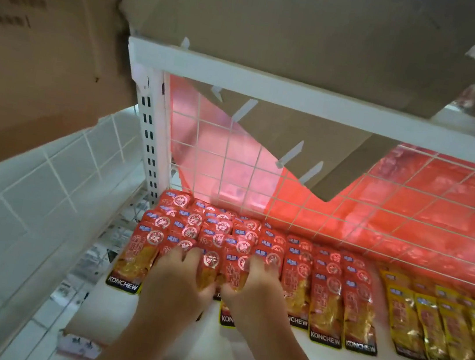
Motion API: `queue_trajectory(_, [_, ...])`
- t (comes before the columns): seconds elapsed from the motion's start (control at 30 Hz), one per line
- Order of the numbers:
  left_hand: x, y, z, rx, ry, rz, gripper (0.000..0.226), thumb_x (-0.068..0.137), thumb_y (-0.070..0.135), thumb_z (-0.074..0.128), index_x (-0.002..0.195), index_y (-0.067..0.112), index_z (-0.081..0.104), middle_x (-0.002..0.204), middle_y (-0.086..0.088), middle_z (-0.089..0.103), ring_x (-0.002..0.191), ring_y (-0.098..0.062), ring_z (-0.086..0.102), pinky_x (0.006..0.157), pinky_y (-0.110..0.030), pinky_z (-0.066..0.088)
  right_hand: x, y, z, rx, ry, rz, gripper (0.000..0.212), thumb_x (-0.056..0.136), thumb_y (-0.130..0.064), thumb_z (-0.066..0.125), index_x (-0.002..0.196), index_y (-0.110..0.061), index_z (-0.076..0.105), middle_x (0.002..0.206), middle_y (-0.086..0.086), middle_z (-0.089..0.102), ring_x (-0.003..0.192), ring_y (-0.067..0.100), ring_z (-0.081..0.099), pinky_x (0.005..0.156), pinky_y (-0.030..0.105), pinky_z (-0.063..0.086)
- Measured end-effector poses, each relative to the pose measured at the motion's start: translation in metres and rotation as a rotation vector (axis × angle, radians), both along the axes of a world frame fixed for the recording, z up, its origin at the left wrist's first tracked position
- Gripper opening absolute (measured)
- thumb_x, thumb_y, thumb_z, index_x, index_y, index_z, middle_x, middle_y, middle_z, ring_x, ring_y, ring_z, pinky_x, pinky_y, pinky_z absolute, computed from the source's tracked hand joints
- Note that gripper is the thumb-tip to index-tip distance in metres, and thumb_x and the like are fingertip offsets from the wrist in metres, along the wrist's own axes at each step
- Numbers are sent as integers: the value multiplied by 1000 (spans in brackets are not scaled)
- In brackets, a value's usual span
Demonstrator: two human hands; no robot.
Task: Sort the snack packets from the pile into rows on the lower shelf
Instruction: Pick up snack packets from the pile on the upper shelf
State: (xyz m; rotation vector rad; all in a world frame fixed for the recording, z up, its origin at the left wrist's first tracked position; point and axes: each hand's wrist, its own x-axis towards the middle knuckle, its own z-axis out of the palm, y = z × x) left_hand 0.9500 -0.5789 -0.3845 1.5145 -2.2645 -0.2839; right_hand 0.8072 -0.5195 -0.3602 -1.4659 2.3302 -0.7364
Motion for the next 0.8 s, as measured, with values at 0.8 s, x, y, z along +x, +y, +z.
queue_trajectory(0.8, [8,-16,-4,-99,36,-71,37,74,36,89,102,18,72,92,-2,66,76,-24,63,61,-35,56,5,-6,-7,26,171,86,50,91,-40,67,135,-20,55,115,3,57,97,23,64,83,25,52])
